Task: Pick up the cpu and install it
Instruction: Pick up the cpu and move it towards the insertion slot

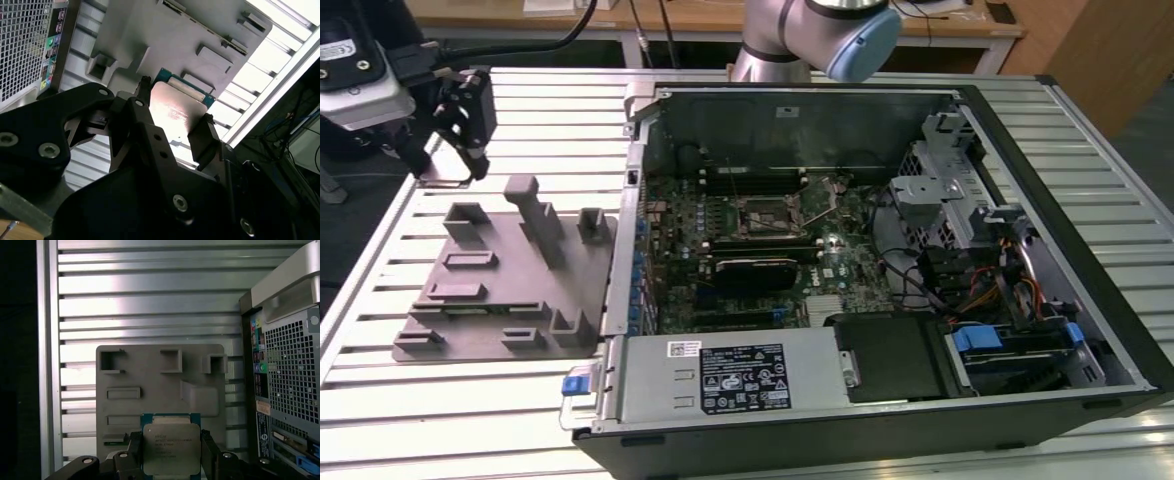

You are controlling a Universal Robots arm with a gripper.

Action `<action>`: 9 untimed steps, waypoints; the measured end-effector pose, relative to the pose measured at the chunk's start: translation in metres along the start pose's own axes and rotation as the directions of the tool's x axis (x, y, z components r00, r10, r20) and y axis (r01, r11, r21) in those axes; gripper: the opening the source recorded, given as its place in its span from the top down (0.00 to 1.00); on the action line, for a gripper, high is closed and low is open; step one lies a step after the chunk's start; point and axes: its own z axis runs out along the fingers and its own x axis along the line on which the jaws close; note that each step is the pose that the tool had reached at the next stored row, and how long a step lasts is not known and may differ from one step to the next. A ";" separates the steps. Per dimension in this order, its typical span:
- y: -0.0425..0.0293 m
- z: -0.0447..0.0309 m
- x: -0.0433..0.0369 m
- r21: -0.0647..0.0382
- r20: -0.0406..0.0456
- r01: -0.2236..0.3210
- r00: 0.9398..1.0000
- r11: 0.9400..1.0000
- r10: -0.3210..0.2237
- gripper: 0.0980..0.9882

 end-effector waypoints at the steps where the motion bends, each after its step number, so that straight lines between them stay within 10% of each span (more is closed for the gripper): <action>1: 0.0001 0.0000 -0.0017 0.000 0.000 0.000 1.000 1.000 0.000 0.50; 9: 0.0008 0.0003 -0.0139 0.000 0.000 0.000 1.000 1.000 0.000 0.50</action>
